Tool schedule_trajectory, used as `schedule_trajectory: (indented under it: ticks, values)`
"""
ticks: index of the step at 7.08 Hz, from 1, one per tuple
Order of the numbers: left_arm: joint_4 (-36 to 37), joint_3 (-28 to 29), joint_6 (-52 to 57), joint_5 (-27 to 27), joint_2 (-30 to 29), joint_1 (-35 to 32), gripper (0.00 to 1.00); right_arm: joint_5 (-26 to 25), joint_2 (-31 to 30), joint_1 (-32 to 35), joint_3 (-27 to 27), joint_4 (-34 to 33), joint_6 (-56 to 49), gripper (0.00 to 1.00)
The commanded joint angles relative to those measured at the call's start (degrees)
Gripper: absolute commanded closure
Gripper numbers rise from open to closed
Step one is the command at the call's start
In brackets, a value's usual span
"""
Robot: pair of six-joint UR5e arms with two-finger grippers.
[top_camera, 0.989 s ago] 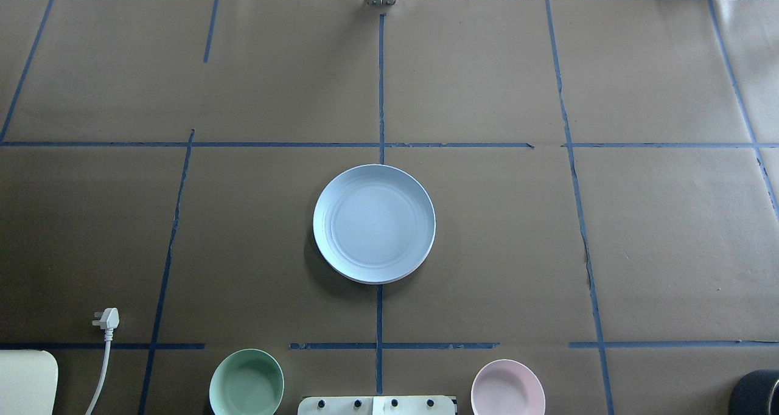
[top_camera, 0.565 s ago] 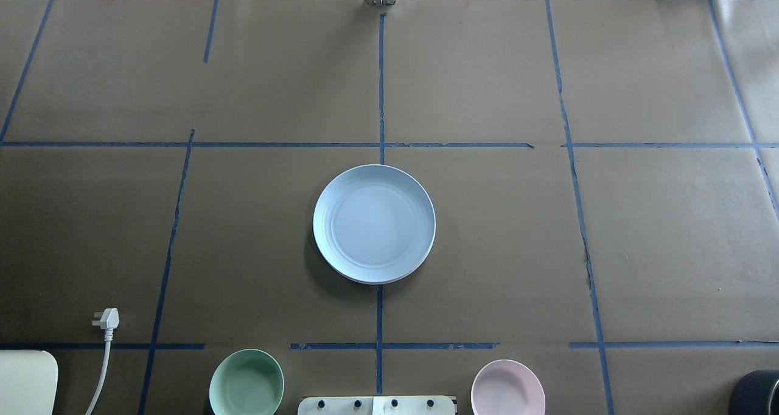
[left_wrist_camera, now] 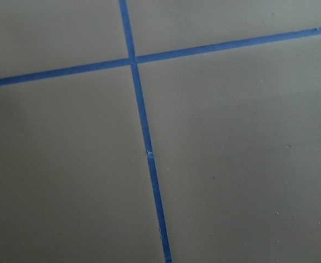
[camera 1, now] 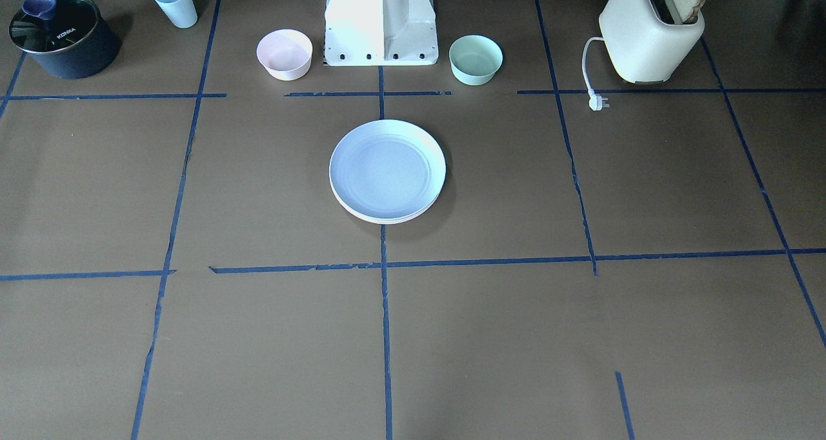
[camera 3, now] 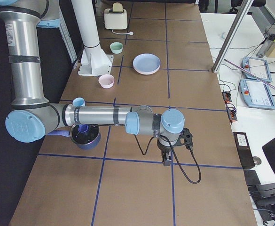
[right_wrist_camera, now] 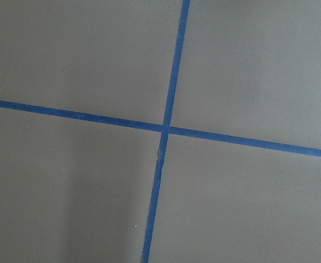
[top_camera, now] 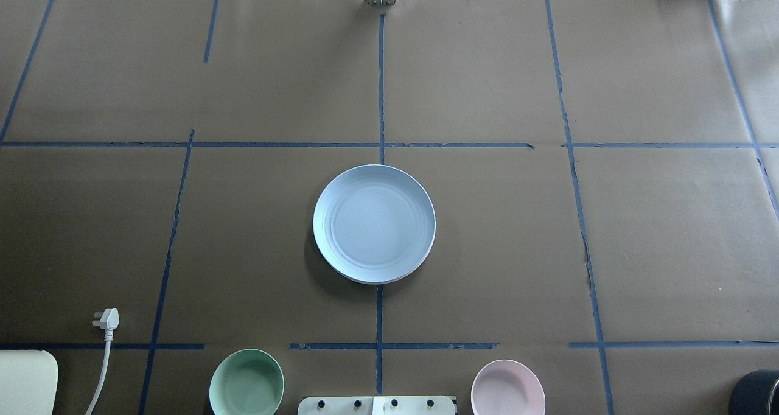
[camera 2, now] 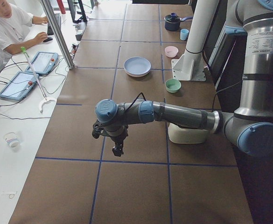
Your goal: Stack three plates with pink and blue
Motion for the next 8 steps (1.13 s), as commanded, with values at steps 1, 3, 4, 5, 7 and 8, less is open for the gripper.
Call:
schedule_trajectory:
  ticks: [1,3,4,5,7,8]
  values:
    - [-3.92,4.51,-5.14,-0.52,-0.31,1.60,0.00,0.11,-0.27,-0.09,0.03,0.25,-0.01,0.00]
    - [-15.30,5.86,-5.25,0.51,0.48,1.78,0.00,0.11,-0.18,-0.61,0.03,0.25,0.25,0.00]
    - [-16.14,7.77,-5.08,0.26,0.39,1.78,0.00,0.20,-0.27,-0.62,0.21,0.25,0.25,0.00]
    - [-16.33,9.01,-4.99,0.00,-0.04,1.87,0.00,0.37,-0.10,-0.70,0.30,0.34,-0.27,0.00]
    - [-16.24,8.93,-5.08,0.34,-0.40,1.87,0.00,3.25,0.08,-0.79,0.29,0.17,-0.18,0.00]
    - [-16.24,8.50,-5.08,0.35,-0.40,1.87,0.00,4.40,-0.09,-0.88,0.12,0.43,0.25,0.00]
